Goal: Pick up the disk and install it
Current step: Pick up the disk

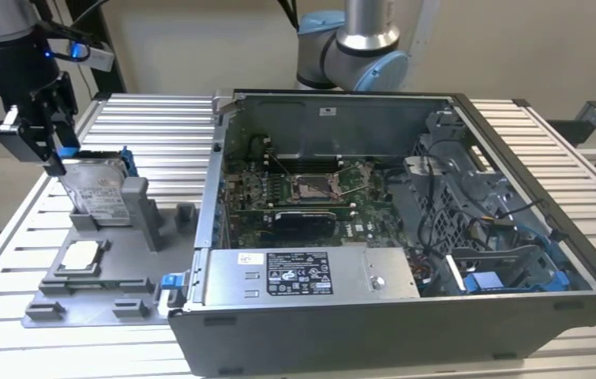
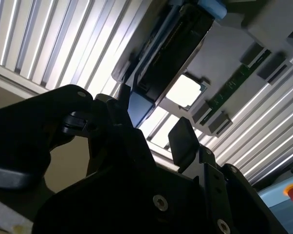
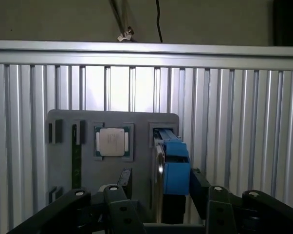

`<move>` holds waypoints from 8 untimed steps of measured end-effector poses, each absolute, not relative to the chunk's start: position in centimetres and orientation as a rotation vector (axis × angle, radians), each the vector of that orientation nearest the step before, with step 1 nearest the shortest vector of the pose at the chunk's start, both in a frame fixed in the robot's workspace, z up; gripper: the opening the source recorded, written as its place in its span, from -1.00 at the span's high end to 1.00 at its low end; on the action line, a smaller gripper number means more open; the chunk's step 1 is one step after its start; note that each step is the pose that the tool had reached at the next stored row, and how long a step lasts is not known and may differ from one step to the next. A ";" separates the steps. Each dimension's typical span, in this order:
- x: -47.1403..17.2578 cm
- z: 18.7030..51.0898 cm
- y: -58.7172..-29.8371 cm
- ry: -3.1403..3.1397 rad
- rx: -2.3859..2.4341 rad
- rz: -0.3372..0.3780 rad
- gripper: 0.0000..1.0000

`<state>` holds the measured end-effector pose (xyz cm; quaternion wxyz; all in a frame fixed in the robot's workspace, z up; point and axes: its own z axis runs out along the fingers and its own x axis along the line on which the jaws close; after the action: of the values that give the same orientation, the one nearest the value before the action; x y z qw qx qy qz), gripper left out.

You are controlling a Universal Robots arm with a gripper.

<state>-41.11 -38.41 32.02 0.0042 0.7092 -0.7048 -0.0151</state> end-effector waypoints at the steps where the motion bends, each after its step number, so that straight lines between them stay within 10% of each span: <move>1: -41.1 31.9 -38.4 -2.208 2.222 -0.048 -1.00; 8: -40.8 30.8 -38.3 -2.208 2.222 -0.048 -1.00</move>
<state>-40.83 -38.29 30.76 0.0042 0.7092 -0.7048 -0.0152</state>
